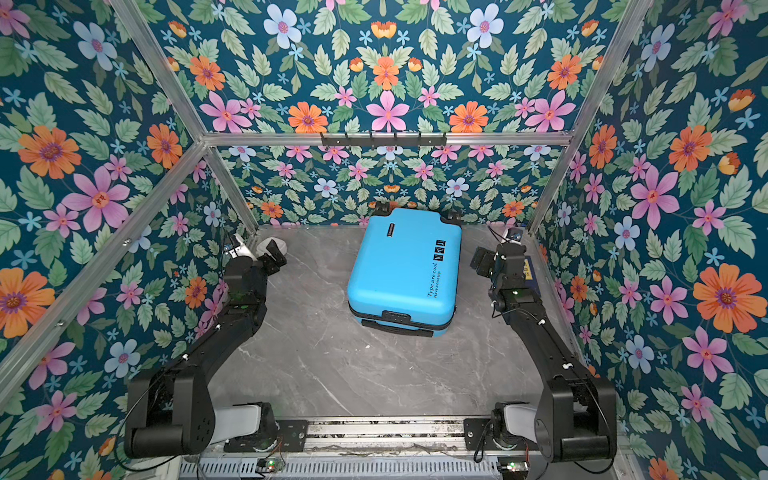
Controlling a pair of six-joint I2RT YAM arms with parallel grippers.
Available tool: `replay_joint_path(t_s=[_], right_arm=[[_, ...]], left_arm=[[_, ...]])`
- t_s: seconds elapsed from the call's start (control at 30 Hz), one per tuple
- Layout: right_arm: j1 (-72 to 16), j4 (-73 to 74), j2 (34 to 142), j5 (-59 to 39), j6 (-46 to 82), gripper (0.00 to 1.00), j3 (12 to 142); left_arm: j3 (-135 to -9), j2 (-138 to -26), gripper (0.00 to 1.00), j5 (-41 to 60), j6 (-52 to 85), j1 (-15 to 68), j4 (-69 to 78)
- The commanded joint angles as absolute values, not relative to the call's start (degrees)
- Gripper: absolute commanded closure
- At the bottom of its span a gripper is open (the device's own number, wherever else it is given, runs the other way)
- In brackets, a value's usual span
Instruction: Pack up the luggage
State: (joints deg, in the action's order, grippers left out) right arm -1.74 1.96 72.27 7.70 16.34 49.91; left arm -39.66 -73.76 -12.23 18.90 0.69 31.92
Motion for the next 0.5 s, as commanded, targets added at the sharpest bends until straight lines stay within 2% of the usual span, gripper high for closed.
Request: replay_joint_path(t_s=[0.0, 0.23, 0.47], right_arm=[[-1.4, 5.3, 71.3, 10.4, 14.4, 0.05, 46.0], [-1.5, 9.1, 68.5, 14.8, 13.3, 0.06, 38.0], [-1.5, 13.2, 65.5, 15.1, 10.4, 0.06, 31.7]], left_arm=[[-36.8, -72.7, 0.01, -15.8, 14.1, -0.2, 35.8], [-30.5, -72.8, 0.01, -21.1, 7.7, -0.5, 36.9], [-24.2, -74.5, 0.01, -20.9, 7.7, -0.5, 42.5]])
